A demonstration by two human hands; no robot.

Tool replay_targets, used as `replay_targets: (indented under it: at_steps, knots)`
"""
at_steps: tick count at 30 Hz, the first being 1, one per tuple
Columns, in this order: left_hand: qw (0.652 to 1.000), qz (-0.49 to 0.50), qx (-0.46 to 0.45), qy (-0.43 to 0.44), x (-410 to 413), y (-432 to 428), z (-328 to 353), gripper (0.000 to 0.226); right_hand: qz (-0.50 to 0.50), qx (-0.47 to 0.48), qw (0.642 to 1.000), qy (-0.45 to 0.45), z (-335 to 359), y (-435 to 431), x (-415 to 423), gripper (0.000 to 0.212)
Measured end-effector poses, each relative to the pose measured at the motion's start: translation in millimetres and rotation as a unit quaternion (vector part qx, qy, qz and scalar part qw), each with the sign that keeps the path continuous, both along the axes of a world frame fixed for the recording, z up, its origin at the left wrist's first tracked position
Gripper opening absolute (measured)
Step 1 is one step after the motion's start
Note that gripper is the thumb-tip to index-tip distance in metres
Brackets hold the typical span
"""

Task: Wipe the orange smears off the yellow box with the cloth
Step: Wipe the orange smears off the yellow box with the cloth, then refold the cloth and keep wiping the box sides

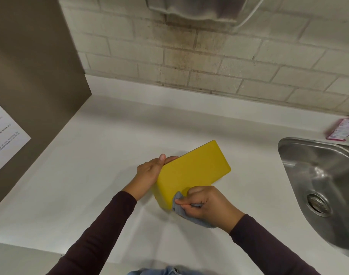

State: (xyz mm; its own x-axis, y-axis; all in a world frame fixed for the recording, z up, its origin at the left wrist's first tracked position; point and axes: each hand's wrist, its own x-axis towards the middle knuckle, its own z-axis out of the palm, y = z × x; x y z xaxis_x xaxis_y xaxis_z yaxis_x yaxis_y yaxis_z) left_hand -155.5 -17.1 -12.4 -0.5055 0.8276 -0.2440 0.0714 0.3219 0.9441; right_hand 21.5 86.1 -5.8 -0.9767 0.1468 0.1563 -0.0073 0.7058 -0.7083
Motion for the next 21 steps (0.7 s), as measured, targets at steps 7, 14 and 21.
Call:
replay_targets:
  at_steps: [7, 14, 21]
  knots:
    - [1.000, -0.006, -0.003, -0.002, -1, -1, 0, 0.048, -0.174, -0.232, 0.956, -0.045, -17, 14, 38, 0.010]
    - [1.000, -0.004, 0.009, -0.024, -1, -2, -2, 0.054, -0.186, -0.793, 0.581, 0.011, -22, 13, 69, 0.050]
    - [1.000, -0.007, 0.009, -0.013, -1, -2, -3, 0.047, -0.063, -0.810, 0.574, 0.103, -3, 14, 76, 0.063]
